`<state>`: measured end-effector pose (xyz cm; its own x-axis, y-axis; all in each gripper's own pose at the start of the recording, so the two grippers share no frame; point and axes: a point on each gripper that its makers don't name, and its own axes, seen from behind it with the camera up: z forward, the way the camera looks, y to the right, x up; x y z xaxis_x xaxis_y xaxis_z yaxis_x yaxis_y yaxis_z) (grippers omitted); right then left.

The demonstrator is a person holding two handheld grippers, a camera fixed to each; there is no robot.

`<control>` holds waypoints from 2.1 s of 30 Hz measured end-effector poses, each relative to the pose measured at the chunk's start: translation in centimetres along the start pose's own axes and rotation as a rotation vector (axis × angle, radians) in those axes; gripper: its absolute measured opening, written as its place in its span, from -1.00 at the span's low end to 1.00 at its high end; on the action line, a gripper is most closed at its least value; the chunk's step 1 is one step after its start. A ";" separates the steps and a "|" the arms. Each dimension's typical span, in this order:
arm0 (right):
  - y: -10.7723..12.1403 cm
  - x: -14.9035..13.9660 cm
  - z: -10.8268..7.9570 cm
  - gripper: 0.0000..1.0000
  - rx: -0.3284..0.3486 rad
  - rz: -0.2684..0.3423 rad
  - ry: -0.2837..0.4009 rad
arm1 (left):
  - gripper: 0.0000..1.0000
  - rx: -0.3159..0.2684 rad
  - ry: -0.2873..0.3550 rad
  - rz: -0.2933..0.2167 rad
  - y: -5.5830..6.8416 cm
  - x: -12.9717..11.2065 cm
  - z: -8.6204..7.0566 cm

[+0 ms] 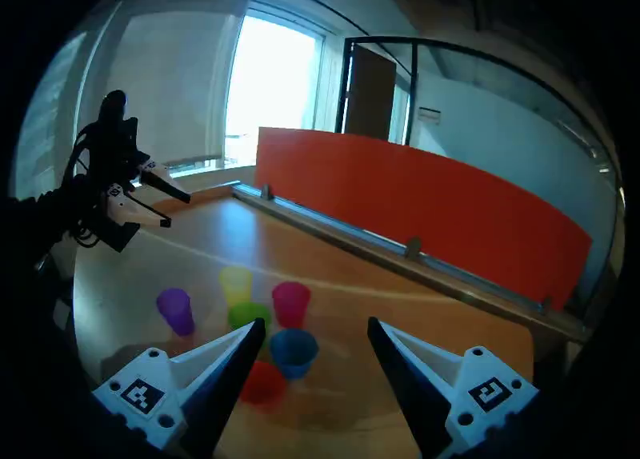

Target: Pour water

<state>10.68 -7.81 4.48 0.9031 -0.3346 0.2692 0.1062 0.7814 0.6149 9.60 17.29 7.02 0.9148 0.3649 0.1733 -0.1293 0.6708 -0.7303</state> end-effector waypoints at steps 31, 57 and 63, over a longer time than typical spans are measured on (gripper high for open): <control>0.8 -3.4 3.9 0.99 0.037 0.002 -0.039 | 0.80 -0.159 -0.201 0.096 3.5 -4.7 7.8; 1.1 -4.8 4.6 0.99 0.057 0.010 -0.043 | 0.80 -0.291 -0.381 0.200 8.0 -7.5 13.3; 1.3 -5.3 4.7 0.99 0.058 0.018 -0.043 | 0.80 -0.302 -0.417 0.226 8.4 -8.2 14.2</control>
<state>4.07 -7.46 7.36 0.8857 -0.3440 0.3118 0.0644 0.7561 0.6512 -4.42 29.07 8.82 0.6399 0.7441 0.1921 -0.1334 0.3537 -0.9258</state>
